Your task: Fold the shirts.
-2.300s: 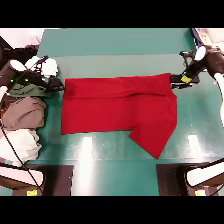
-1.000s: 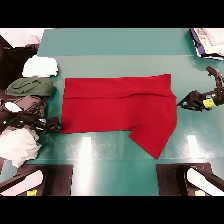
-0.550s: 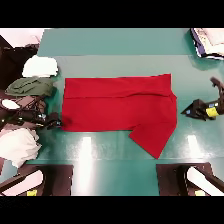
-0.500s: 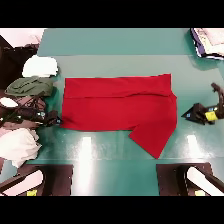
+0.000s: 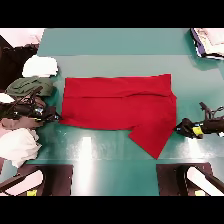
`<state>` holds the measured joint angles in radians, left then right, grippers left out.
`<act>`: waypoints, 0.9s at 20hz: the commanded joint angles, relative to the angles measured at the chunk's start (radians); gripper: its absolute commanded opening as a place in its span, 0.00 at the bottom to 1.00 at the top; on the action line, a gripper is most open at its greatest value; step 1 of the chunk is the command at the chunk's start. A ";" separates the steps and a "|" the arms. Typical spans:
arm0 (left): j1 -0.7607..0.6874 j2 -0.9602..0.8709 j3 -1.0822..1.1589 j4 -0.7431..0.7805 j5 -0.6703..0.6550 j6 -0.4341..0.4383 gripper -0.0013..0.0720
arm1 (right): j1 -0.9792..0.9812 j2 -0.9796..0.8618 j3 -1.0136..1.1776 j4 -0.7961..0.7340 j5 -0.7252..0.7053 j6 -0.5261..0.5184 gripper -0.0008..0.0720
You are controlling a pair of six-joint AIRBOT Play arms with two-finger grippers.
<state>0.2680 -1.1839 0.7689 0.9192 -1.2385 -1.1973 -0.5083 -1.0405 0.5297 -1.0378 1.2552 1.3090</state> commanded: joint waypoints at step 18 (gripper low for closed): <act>0.000 0.231 0.008 0.064 -0.235 -0.035 0.05 | 0.122 0.350 0.253 -0.209 0.304 0.133 0.03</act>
<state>0.2672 -0.9794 0.7727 0.9989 -1.4746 -1.2179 -0.3878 -0.7467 0.7284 -1.2331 1.5391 1.4162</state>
